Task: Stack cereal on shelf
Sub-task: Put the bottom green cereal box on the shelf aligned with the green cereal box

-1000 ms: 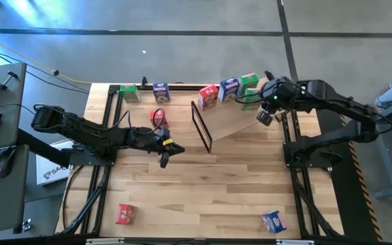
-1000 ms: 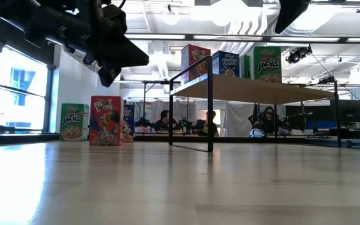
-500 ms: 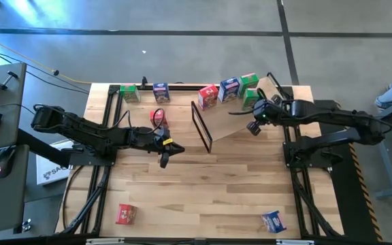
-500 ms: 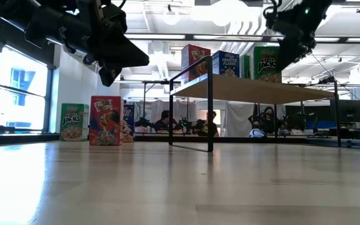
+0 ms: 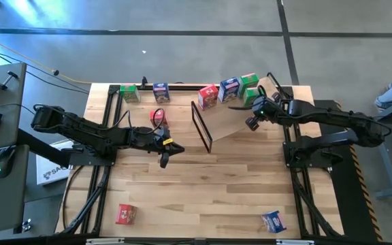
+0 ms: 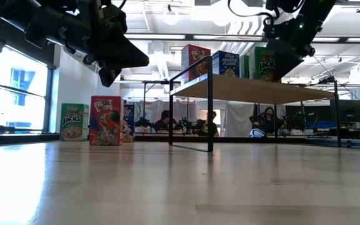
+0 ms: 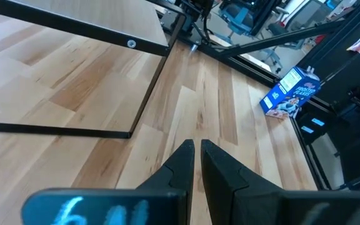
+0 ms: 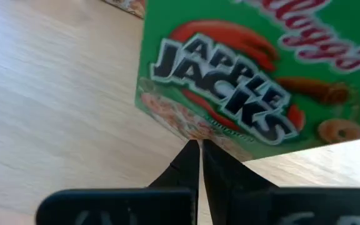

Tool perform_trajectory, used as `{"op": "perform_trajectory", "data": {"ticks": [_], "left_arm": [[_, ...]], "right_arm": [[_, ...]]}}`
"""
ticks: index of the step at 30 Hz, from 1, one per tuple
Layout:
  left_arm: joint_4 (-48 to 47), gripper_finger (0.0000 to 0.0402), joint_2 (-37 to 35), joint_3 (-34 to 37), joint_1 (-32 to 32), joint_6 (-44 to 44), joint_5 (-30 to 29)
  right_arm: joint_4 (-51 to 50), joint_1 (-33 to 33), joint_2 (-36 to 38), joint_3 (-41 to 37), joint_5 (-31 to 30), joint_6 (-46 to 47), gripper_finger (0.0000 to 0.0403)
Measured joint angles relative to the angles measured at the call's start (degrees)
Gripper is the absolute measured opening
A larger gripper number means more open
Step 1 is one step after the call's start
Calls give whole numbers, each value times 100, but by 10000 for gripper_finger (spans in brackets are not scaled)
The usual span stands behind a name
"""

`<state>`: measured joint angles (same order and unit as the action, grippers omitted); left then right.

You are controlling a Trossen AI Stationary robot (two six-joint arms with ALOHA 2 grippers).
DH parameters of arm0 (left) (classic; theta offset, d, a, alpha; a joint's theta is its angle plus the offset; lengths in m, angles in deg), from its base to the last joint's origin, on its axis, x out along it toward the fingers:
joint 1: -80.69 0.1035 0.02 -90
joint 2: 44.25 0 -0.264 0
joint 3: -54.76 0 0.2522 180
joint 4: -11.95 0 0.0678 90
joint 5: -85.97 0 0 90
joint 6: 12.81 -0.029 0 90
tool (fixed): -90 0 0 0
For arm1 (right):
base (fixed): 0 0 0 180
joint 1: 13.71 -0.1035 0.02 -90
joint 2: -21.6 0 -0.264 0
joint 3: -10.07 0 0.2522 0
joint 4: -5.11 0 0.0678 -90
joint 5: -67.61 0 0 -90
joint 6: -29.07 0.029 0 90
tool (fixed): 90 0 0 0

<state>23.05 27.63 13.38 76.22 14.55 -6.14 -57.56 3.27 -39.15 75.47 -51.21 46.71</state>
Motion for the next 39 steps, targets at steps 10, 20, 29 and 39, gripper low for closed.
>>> {"op": "perform_trajectory", "data": {"ticks": [10,20,29,39], "left_arm": [[-19,21,0,0,0,2,0],[-91,21,0,0,-9,83,2],[-148,21,0,0,-9,92,2],[-150,21,0,0,-4,96,1]], "right_arm": [[74,195,0,0,-19,-120,0],[7,18,131,98,666,-268,0],[523,-97,109,-67,357,-464,0],[601,222,107,-83,357,-767,0]]}}
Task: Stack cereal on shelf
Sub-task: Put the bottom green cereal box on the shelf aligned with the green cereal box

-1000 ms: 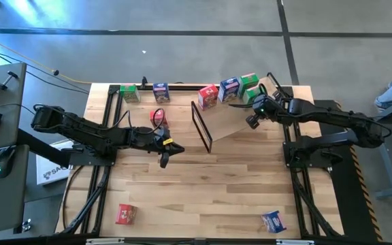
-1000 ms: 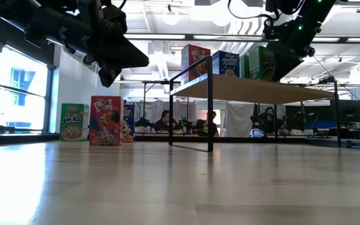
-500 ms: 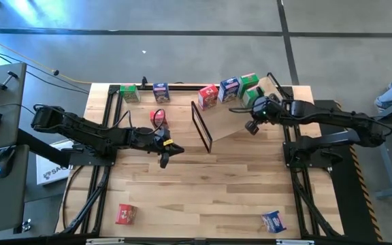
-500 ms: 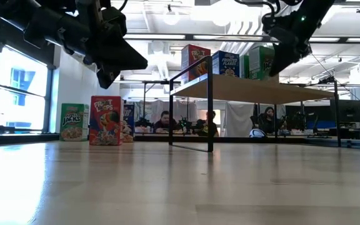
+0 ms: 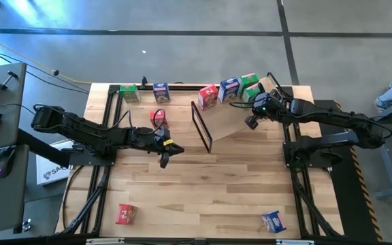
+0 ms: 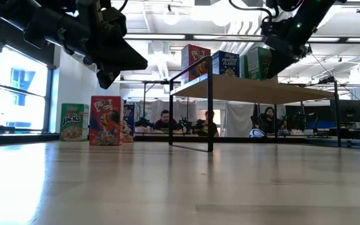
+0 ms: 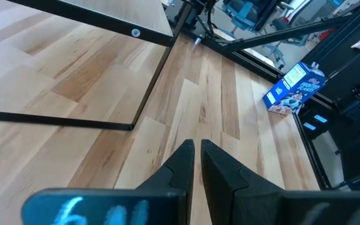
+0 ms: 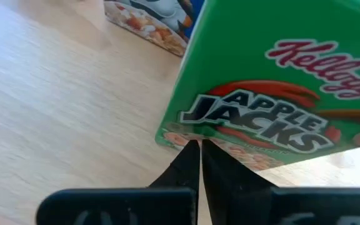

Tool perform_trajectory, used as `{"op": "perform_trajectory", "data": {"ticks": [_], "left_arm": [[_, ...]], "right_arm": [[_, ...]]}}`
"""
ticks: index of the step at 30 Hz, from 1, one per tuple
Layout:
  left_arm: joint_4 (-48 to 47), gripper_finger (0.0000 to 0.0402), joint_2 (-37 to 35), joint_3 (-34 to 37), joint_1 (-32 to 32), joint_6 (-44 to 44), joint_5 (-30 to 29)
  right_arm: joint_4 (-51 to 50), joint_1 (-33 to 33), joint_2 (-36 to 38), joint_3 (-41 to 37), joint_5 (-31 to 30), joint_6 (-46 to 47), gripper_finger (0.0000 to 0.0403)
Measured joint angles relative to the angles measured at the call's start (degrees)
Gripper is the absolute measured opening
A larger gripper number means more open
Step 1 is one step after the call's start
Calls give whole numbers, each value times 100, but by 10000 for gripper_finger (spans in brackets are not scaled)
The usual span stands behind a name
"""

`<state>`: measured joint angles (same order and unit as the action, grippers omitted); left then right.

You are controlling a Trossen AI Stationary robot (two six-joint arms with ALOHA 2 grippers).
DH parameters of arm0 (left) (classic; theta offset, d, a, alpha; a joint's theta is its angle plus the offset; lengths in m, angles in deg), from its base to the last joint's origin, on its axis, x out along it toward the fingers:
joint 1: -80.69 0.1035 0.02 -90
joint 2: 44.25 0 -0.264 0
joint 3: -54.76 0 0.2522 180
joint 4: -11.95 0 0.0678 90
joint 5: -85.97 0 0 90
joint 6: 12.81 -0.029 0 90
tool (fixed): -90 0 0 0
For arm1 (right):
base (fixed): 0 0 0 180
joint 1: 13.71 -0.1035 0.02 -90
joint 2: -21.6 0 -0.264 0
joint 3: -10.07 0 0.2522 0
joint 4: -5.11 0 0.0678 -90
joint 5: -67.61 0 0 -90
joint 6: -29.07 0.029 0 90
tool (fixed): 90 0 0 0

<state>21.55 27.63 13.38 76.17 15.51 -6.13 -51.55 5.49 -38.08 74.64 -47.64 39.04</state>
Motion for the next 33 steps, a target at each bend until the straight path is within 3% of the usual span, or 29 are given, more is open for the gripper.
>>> {"op": "perform_trajectory", "data": {"ticks": [23,33], "left_arm": [[0,21,0,0,0,0,-1],[0,21,0,0,0,-2,-1]], "right_arm": [[496,-68,2,0,337,4,0],[502,47,2,0,-45,3,0]]}}
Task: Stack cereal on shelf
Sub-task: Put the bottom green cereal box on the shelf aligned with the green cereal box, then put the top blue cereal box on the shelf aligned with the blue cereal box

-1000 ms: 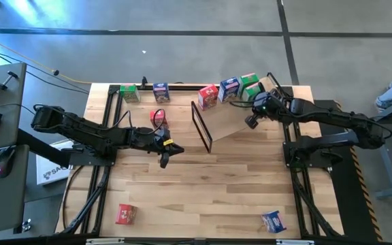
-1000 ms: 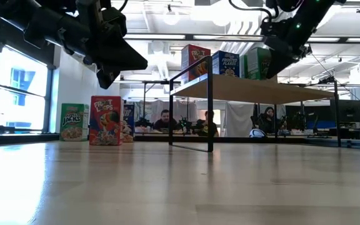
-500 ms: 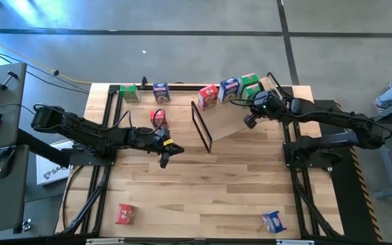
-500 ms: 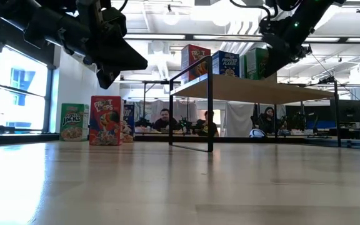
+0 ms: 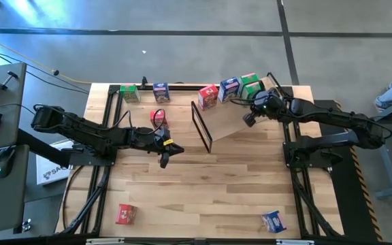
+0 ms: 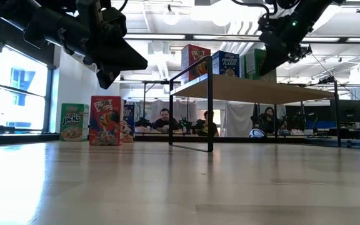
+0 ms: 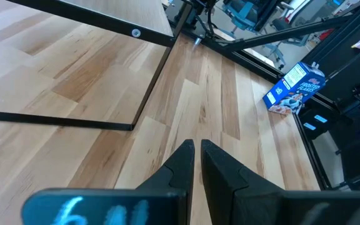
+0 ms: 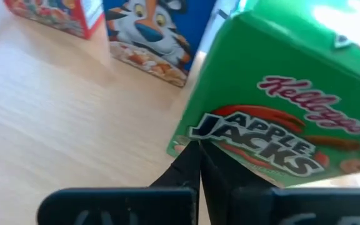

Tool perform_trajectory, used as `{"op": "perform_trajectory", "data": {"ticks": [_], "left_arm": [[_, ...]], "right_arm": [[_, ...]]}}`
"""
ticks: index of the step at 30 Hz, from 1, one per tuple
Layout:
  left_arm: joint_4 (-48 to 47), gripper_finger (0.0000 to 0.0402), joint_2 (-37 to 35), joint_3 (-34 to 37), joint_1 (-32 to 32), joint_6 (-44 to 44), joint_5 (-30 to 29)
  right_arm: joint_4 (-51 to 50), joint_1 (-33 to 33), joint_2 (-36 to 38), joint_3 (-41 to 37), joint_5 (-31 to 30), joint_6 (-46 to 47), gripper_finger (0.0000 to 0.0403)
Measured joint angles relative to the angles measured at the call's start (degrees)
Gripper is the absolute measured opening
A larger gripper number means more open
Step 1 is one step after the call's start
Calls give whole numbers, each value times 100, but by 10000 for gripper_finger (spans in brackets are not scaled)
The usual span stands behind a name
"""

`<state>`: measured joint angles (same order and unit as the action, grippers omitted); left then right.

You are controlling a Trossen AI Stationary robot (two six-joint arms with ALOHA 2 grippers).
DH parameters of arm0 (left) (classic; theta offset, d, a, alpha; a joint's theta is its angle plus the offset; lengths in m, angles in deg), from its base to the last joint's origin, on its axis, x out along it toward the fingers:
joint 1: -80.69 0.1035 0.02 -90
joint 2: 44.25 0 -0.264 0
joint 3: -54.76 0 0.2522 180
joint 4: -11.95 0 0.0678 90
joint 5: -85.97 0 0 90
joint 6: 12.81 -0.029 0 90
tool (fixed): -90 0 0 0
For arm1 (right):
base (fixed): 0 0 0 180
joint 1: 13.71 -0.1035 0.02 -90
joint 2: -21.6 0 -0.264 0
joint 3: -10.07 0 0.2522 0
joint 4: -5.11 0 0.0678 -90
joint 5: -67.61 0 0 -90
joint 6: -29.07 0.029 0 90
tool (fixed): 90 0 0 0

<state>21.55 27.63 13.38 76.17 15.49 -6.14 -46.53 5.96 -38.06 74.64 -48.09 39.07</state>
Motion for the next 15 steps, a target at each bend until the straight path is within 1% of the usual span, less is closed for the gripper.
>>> {"op": "perform_trajectory", "data": {"ticks": [8,11,15], "left_arm": [[0,21,0,0,0,-3,0],[2,21,0,0,0,-63,0],[14,21,0,0,48,-48,9]], "right_arm": [[-34,-6,22,4,-36,-20,0],[-162,-161,130,88,31,0,0],[-429,-555,436,133,63,256,0]]}}
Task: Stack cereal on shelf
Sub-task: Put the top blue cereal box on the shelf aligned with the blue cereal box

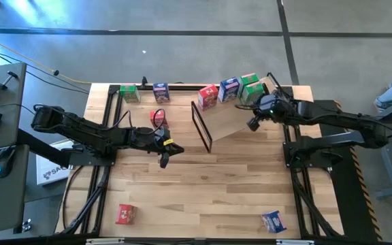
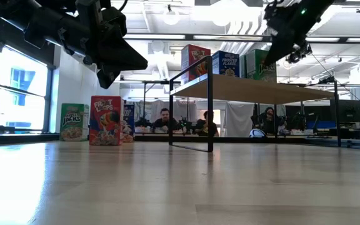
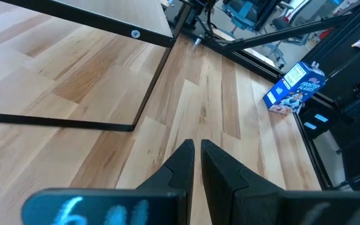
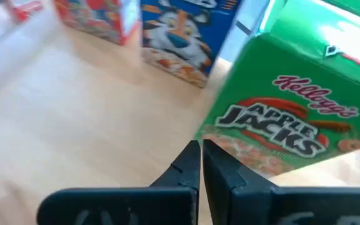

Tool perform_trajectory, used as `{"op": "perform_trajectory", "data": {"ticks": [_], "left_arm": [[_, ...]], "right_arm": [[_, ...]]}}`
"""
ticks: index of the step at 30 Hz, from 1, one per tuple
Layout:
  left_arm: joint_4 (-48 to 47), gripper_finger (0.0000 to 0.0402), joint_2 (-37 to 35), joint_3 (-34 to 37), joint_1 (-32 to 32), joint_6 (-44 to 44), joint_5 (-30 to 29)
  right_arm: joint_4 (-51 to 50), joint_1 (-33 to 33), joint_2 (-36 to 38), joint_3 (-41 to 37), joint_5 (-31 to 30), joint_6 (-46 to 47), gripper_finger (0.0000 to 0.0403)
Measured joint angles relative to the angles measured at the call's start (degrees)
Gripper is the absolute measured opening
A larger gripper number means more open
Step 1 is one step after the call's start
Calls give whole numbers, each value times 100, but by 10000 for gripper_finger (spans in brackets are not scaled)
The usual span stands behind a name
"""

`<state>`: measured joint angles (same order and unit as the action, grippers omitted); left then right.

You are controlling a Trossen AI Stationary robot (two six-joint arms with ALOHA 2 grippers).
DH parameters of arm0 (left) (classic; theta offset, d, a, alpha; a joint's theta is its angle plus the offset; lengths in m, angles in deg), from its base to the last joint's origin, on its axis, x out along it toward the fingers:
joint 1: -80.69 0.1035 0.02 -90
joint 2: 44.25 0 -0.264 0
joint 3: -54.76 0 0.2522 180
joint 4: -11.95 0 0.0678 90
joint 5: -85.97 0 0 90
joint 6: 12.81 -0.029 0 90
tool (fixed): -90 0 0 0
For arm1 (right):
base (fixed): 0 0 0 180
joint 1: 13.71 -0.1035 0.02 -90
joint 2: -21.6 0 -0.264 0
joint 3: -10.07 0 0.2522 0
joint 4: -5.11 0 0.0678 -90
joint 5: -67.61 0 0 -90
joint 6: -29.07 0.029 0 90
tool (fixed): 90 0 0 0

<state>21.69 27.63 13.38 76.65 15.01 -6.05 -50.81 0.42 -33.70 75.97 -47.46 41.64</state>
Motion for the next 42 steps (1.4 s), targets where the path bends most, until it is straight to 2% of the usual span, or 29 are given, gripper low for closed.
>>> {"op": "perform_trajectory", "data": {"ticks": [6,16,21,26,29,34,42], "left_arm": [[-429,21,-162,-264,391,-161,382],[-3508,21,-584,-1820,1290,-1565,446],[-5064,4,-566,-2562,2208,-2327,348],[-5953,2,-306,-3184,3387,-2997,780],[-6248,5,36,-3497,3892,-3397,924],[-6333,44,666,-3867,4272,-4343,891],[-7196,160,1756,-4676,4447,-5102,67]], "right_arm": [[-123,-686,312,2,-264,371,0],[-133,-1685,312,7,-823,720,0],[-111,-2016,309,7,-1012,808,0],[-102,-2211,309,7,-1191,806,0],[-104,-2265,309,7,-1203,803,0],[-118,-2295,307,7,-1201,801,0],[-185,-2292,307,7,-1165,799,0]]}}
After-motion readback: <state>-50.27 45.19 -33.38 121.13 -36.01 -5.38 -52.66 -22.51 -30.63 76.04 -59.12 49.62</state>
